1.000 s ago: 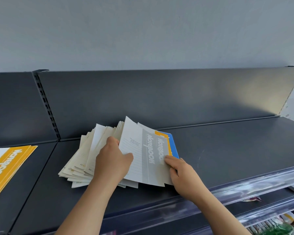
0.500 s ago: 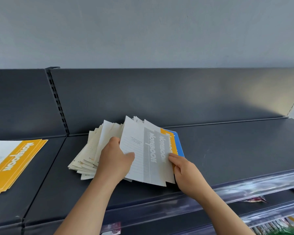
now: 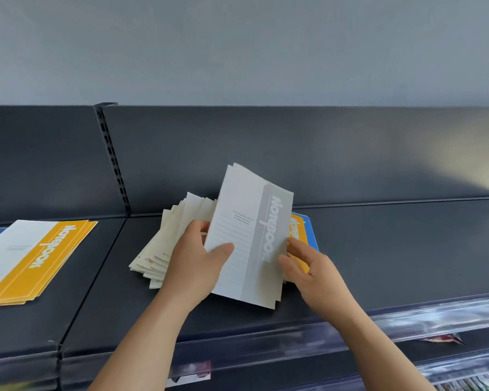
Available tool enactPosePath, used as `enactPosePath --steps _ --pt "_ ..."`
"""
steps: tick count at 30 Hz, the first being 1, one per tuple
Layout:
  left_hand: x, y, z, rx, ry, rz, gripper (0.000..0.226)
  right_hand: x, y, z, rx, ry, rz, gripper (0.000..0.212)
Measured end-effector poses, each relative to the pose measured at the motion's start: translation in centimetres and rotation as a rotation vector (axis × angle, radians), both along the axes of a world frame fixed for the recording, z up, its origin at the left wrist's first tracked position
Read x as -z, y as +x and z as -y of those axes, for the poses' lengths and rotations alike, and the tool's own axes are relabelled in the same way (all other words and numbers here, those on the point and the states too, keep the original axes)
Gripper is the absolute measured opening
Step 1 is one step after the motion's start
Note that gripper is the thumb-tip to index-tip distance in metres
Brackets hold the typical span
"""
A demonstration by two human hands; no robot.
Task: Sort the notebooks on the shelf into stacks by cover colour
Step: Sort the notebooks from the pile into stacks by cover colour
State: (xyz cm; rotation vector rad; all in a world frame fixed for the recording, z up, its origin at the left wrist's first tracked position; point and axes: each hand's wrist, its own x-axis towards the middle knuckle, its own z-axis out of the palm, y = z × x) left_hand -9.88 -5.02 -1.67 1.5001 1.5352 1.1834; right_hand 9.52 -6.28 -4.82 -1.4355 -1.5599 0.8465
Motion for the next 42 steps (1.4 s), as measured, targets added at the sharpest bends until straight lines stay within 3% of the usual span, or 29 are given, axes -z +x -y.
enactPosePath --steps 5,15,34,42 --pt "-0.3 -2.4 0.9 -0.108 0.07 0.103 0.03 -1.5 -3.5 -0.4 -0.007 0.153 -0.105 0.036" --pt "-0.8 -12.8 3.7 -0.228 0.162 -0.068 0.024 -3.5 -14.2 -0.5 -0.193 0.312 0.022 0.051" --pt "-0.5 -45.3 17.4 -0.537 0.094 -0.344 0.028 -2.8 -48.1 6.2 -0.518 0.217 -0.037 0.038" --pt "-1.5 -55.3 21.3 -0.605 0.032 -0.326 0.032 -2.5 -59.3 7.9 -0.63 0.206 0.009 0.034"
